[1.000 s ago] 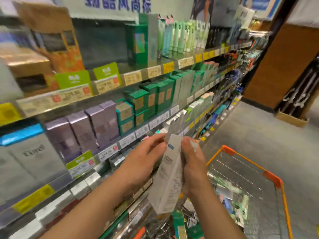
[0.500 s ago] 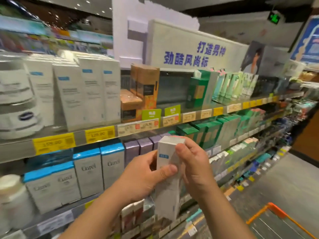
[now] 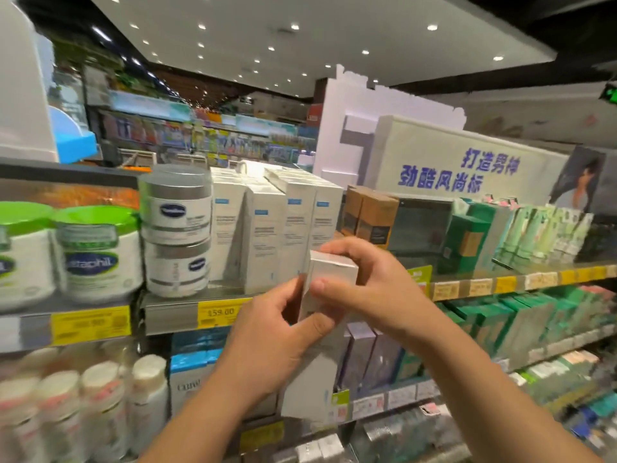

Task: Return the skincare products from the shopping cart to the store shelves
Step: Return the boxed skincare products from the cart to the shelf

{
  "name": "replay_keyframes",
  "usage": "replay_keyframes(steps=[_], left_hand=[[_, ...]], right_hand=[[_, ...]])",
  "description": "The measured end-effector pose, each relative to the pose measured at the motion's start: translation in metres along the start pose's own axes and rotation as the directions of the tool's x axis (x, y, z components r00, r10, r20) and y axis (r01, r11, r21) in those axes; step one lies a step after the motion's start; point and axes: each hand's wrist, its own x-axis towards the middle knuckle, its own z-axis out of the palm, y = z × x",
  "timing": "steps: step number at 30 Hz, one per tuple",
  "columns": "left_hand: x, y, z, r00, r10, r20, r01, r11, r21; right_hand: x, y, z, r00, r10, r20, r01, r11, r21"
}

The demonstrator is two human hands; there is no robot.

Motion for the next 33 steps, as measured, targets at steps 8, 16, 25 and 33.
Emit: replay_keyframes(steps=[8, 16, 25, 33], left_hand=[[0.003, -0.007, -0.05, 0.98, 0.037, -0.197, -0.05, 0.997, -0.062], [-0.004, -0.026, -0.078, 0.92, -0.025, -0.391, 0.003, 0.998, -0.057], [-0.006, -0.042, -0.097, 0.91, -0.081, -0.407, 0.093, 0.996, 0.01], [-0.003, -0.046, -0.096, 0.916, -0.119, -0.383, 0.12, 0.993, -0.021]], right_hand=[[0.069, -0.059, 0.022, 0.964, -0.151, 0.218, 0.218, 0.921, -0.324], [0.111, -0.086, 0.044, 0.917, -0.219, 0.332, 0.369, 0.781, -0.503], [0.139, -0.095, 0.045, 0.919, -0.253, 0.301, 0.391, 0.681, -0.619], [0.158, -0.087, 0.045, 0.923, -0.202, 0.328, 0.377, 0.644, -0.666]])
